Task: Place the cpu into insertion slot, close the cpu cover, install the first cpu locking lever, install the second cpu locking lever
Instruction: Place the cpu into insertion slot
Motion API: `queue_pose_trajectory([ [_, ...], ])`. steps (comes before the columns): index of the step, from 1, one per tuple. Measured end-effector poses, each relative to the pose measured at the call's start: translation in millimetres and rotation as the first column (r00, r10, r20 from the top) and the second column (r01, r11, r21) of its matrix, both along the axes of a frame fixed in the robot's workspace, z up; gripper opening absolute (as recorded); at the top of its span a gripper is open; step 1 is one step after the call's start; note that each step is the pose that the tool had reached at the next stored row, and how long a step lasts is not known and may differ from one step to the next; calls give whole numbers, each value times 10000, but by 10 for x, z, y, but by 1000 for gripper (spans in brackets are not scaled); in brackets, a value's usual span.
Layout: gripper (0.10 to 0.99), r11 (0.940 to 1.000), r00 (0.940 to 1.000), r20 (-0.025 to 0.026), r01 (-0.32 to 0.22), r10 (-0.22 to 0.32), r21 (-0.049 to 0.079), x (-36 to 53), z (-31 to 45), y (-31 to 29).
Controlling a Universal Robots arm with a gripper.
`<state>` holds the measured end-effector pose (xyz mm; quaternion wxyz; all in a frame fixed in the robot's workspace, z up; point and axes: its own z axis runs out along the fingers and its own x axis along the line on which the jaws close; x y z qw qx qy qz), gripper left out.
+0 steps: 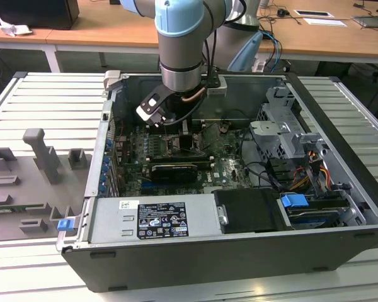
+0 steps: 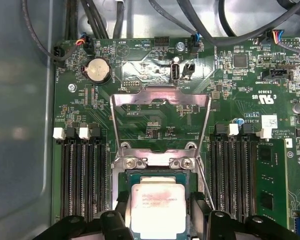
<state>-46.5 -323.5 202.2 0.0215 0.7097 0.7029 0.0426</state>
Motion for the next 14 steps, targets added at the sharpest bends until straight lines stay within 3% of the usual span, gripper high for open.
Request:
queue_pose_trajectory([
  [3,592,10000,10000,-2,1,-1,17,0,7,1],
  [6,592,10000,10000,-2,1,-1,19,0,94,1],
  [10,573,10000,10000,-17,0,0,20,2,134,-2],
  [11,388,10000,10000,-26,1,-1,19,2,144,-15],
  [13,267,10000,10000,-30,2,-2,20,2,160,-21],
  [14,145,10000,10000,-31,2,-1,19,2,169,-22],
])
